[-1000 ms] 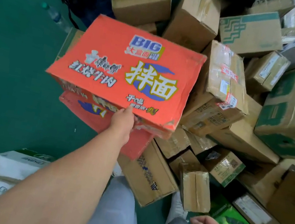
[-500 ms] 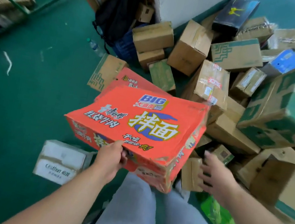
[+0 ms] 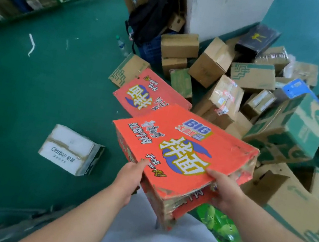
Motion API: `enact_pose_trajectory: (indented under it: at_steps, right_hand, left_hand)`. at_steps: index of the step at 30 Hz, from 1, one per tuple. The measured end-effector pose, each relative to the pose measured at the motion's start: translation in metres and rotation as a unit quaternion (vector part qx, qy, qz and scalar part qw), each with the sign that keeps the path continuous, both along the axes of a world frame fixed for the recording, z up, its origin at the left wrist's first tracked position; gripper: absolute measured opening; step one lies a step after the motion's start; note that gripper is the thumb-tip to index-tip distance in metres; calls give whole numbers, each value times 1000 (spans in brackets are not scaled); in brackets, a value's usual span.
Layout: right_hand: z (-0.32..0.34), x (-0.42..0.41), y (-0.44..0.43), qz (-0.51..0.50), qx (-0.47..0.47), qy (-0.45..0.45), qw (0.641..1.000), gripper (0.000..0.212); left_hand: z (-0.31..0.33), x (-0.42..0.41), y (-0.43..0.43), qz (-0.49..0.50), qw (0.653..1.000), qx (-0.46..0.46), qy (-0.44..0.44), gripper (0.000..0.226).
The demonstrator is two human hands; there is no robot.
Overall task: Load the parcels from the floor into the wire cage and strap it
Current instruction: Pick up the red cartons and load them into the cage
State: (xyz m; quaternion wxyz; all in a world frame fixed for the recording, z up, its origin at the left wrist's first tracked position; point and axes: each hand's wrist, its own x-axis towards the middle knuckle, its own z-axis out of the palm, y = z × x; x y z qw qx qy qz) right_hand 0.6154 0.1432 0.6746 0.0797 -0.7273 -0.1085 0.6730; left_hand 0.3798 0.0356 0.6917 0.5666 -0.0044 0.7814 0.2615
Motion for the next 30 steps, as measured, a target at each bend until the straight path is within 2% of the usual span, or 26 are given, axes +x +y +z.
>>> enact_pose_trajectory:
  at_steps: [3,4,6,8,12,16,18,20,22,24,26,28,30]
  right_hand:
    - [5,-18,-19,-6,-7,-44,999,34]
    - [4,-22,-26,-10,-11,-53,998,35]
    - [4,-26,-44,-6,-10,-74,997,41]
    - [2,-24,-61,-2,-6,-80,997,44]
    - [15,-25,-97,8,-7,-74,997,37]
    - [33,-35,-125,3,21,-72,997,31]
    - [35,-41,-134,0,32,-59,998,41]
    - [40,-44,-143,20,36,-61,997,64]
    - [29,-36,-142,65,62,-117,989,83]
    - [35,-26,-128,59,105,-234,965,102]
    - [58,-20,-109,44,132,-326,935,111]
    - [77,-9,-92,83,173,-354,915,106]
    - [91,3,-76,153,194,-301,921,85]
  left_hand:
    - [-2,12,-33,50,991,-75,-100,94]
    - [1,16,-43,46,982,-102,-154,97]
    - [-3,18,-66,41,969,-102,-222,89]
    - [-7,20,-88,52,967,-84,-237,87]
    - [-3,18,-135,80,962,-52,-255,67]
    - [-1,13,-167,83,953,-32,-291,64]
    - [2,7,-178,116,950,-9,-291,72]
    - [3,4,-182,134,951,-3,-280,89]
    - [4,2,-186,142,953,-1,-269,100]
    - [4,-2,-190,143,955,7,-259,100]
    - [6,-8,-195,142,958,10,-251,98]
    - [6,-12,-202,140,954,19,-265,98]
    - [8,-11,-207,147,950,24,-275,94]
